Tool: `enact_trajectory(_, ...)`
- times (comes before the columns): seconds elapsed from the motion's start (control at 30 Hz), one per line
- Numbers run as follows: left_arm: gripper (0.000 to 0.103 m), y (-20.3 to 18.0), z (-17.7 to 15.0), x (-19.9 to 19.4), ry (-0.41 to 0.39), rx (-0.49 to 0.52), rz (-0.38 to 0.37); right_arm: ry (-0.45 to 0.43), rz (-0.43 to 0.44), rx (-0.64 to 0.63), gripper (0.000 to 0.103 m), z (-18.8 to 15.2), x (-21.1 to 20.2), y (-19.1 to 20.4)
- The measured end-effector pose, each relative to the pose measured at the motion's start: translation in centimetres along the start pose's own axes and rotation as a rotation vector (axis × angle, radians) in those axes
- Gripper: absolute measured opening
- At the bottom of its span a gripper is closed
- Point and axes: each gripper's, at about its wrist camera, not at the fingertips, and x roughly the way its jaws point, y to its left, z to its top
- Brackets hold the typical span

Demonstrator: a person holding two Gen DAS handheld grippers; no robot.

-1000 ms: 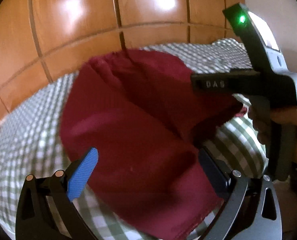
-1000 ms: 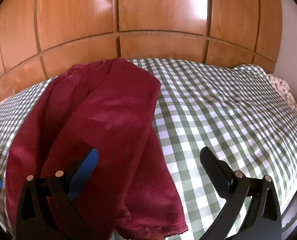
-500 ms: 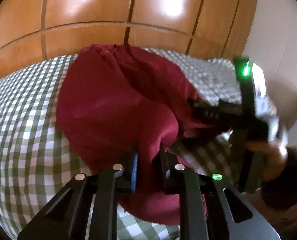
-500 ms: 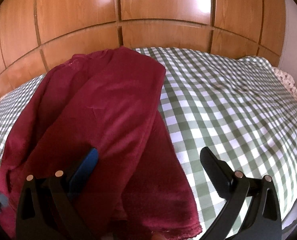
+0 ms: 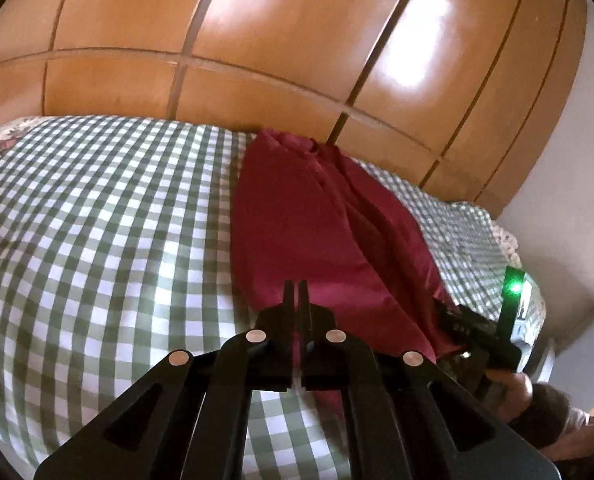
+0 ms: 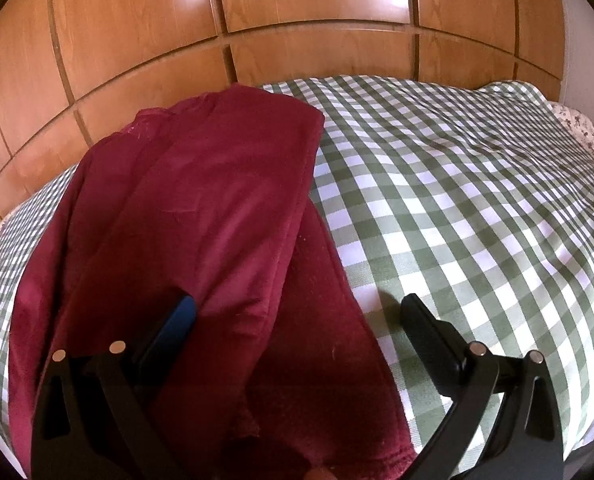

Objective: Fold small clothes

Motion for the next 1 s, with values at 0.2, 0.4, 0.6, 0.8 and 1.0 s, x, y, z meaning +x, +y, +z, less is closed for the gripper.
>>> enact_trajectory(0.2,0.080,-4.4,-2.8,2.7,0.056,0.104,-0.077,0.002,0.003,0.003,0.101,0.0,0.0,0.0)
enact_trajectory(0.4,0.082,-9.3,-5.4,6.1,0.144,0.271,-0.098,0.000,0.010,0.008,0.101,0.0,0.2,-0.1)
enact_trajectory(0.6,0.024,-10.0,-7.6,9.4,0.218,0.371,-0.015,-0.004,0.021,0.014,0.101,-0.1,0.2,-0.3)
enact_trajectory(0.8,0.007,-6.7,-4.1,5.7,0.147,0.195,-0.130,-0.005,0.024,0.017,0.101,-0.1,0.2,-0.4)
enact_trajectory(1.0,0.007,-0.3,-0.6,1.0,0.023,0.045,-0.083,-0.005,0.026,0.018,0.101,-0.2,0.3,-0.4)
